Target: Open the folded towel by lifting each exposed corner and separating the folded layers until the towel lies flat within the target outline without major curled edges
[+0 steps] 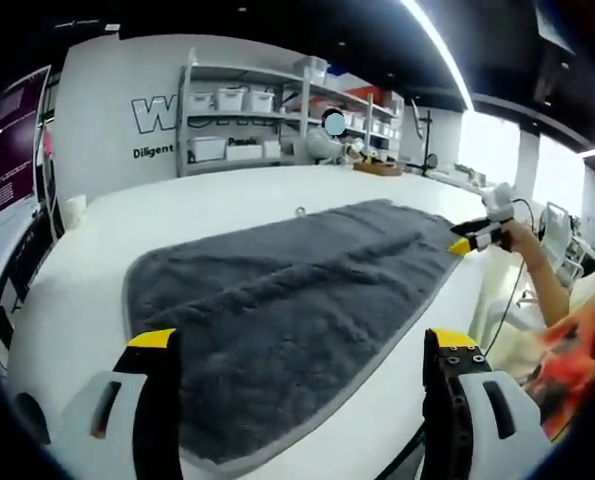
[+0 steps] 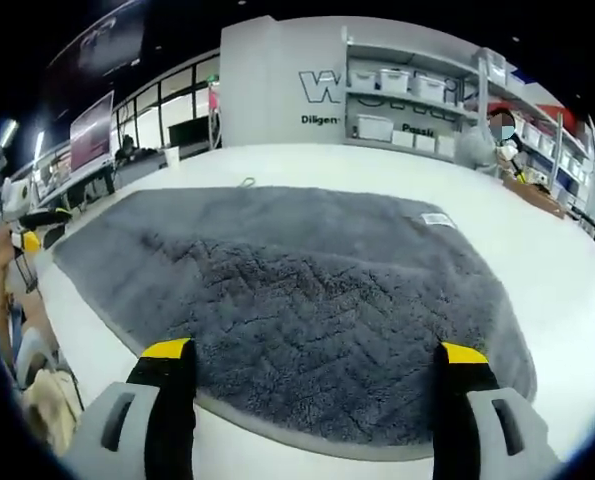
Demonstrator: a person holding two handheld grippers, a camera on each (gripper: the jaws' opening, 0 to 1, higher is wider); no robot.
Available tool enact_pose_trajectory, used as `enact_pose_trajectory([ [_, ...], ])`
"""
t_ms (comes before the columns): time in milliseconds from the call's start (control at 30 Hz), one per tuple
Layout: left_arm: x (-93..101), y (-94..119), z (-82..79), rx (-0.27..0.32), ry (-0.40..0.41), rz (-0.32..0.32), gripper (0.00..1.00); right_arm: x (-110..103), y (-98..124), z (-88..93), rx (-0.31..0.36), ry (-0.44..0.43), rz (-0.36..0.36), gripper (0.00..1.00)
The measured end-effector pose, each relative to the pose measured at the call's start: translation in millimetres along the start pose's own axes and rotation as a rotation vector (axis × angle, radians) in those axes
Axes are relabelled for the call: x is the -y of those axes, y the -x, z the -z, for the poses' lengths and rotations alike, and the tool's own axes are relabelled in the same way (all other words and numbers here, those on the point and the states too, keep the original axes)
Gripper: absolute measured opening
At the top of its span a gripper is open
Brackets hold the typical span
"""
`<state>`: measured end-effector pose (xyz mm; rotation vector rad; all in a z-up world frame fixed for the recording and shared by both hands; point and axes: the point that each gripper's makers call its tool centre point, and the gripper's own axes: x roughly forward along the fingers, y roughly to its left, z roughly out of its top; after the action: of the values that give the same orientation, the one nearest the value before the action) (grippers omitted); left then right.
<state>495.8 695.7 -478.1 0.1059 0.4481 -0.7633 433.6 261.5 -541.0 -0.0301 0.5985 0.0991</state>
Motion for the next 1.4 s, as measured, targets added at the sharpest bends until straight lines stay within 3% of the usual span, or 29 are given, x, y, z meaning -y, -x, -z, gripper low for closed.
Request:
enact_pose_trajectory([
  [600,6.7,-4.4,6.0,-0.026,-0.009,0.022,0.98,-7.5,5.6,5.7,-0.025,0.006,-0.023,0.99],
  [867,4.7,-3.5,4.7,-0.022,-0.004,0.023,0.98,-6.9,4.2,-4.2,-0.003,0.002,-0.03,0.99],
  [1200,5.9,-4.2,5.7,-0.027,-0.006,0.022,0.98,-21.2,15.8,-29.1,0.079,0.048,-0.053,0.99],
  [1400,6.2,-5.1,7.1,-0.031,-0.005,0.025,0.99,-16.1,12.3,-32.1,0.081,0.043,-0.054,0.99],
])
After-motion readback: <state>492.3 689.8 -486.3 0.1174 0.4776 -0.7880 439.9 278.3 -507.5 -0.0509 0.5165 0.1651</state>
